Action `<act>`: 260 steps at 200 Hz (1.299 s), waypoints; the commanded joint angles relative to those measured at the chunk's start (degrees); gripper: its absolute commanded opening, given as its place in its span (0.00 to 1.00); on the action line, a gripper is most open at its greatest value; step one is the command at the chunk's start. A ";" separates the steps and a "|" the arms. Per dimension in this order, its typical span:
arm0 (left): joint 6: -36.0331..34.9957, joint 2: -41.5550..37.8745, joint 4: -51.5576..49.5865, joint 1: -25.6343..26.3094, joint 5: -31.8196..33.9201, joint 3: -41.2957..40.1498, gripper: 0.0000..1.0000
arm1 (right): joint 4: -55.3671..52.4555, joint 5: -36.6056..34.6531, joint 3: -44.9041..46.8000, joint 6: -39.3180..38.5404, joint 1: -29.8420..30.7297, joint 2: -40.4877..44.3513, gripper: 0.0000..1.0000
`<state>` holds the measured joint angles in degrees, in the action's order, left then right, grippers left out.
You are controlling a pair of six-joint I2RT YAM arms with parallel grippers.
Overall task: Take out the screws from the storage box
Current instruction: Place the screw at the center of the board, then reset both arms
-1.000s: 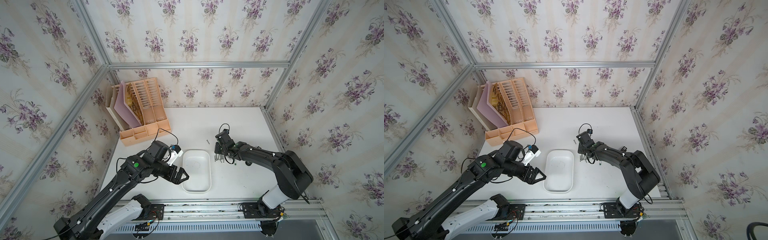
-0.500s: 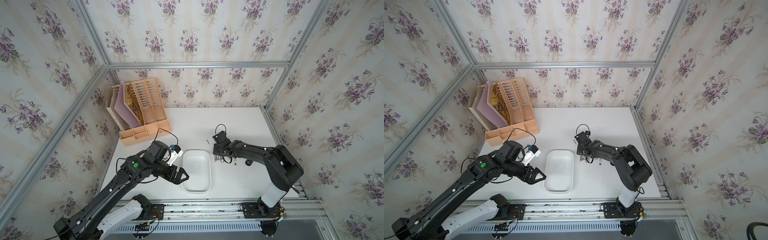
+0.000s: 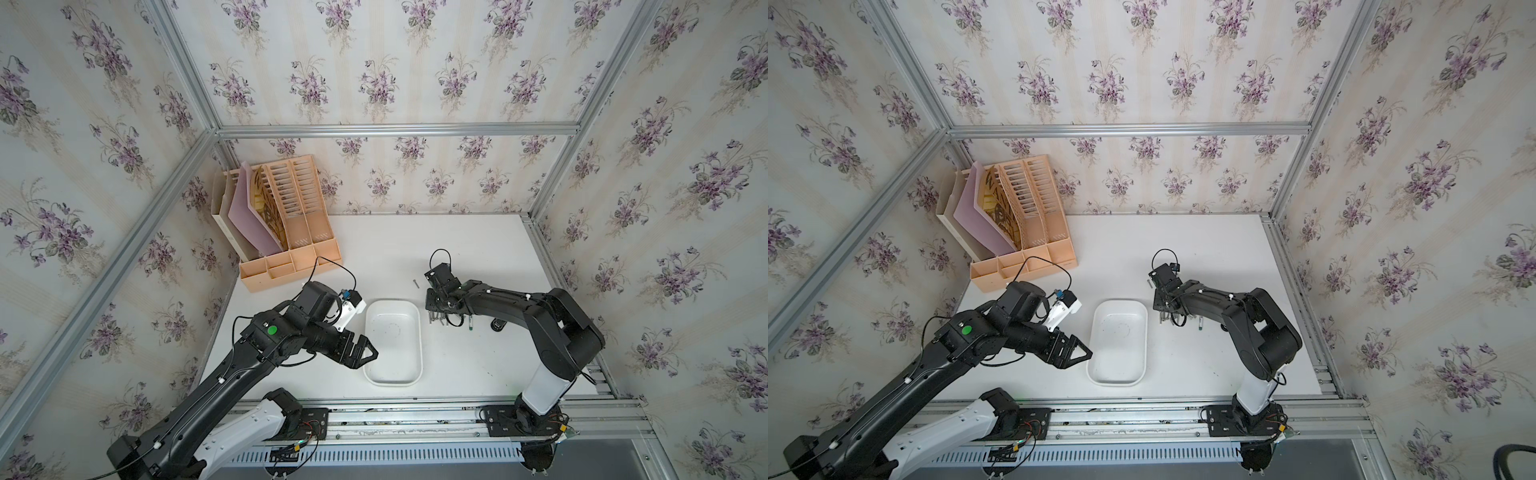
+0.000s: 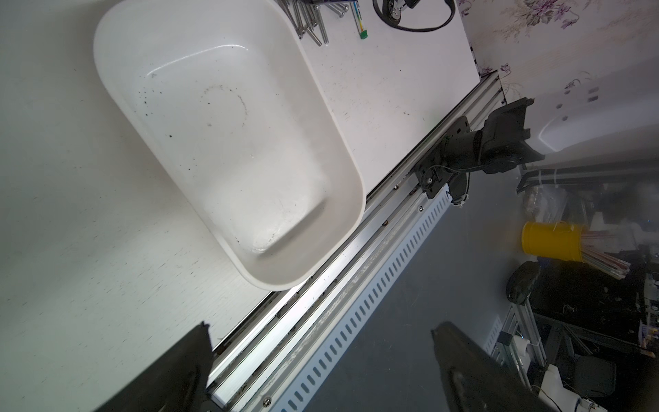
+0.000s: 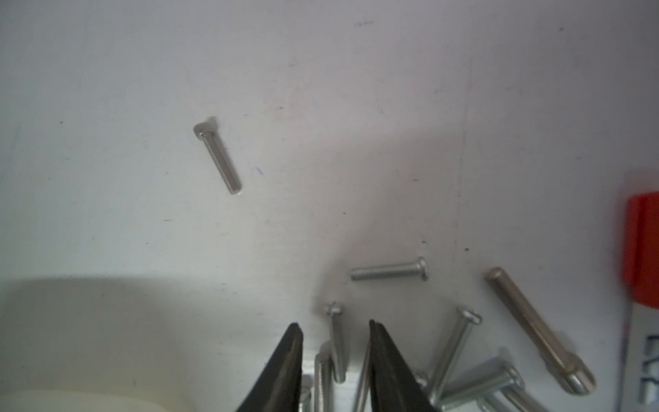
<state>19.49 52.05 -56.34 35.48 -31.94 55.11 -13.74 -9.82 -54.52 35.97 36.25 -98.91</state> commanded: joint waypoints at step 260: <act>-9.18 19.97 85.01 -35.28 57.20 -31.14 0.99 | 89.51 -23.89 35.29 -53.18 -12.38 13.34 1.00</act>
<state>9.56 63.86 16.36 2.96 29.50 22.85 45.01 -34.92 -22.15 2.28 22.48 -76.25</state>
